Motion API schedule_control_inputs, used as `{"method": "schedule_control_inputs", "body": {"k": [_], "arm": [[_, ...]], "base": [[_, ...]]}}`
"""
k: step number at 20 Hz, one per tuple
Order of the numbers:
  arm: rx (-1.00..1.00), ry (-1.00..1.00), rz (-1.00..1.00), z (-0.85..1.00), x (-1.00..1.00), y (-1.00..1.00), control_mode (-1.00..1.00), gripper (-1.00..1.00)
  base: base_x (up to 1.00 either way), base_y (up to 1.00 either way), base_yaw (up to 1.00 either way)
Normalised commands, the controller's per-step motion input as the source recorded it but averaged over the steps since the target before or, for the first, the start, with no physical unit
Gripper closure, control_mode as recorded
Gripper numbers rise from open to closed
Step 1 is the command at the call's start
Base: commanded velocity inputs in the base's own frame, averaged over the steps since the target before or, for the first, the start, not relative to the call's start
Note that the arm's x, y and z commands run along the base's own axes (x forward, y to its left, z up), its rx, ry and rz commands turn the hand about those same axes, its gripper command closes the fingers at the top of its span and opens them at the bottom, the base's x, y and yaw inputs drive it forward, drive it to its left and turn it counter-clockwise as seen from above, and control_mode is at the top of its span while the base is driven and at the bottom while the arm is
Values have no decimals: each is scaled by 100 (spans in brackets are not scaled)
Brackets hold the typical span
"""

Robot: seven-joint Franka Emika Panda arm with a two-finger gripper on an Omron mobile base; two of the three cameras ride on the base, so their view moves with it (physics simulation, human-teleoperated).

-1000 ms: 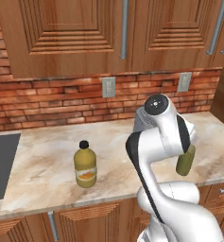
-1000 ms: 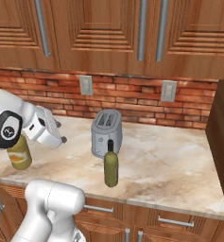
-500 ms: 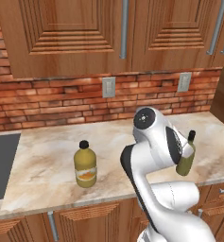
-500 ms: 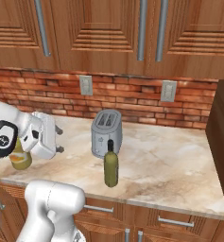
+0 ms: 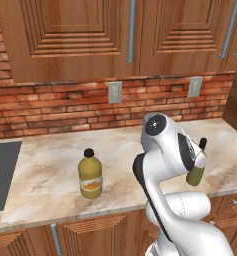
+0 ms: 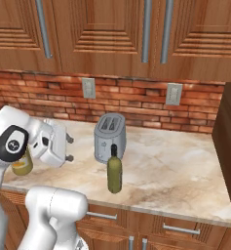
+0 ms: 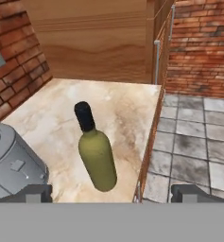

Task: There is a wine glass and glass cup on the dining counter. Place the wine bottle next to the wine glass and the juice bottle next to the glass cup.

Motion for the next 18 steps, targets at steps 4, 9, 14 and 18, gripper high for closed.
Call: {"method": "schedule_control_inputs", "body": {"k": [4, 9, 14, 18], "arm": [[-9, -10, 0, -23, 1, -20, -100, -100], [-7, -4, -3, -25, 9, -19, -100, -100], [-7, -1, -3, -24, 18, -20, -100, -100], [-2, 0, -1, -26, 28, -25, -100, -100]], "base": [[0, 0, 0], [0, 0, 0], [0, 0, 0], [0, 0, 0]]}}
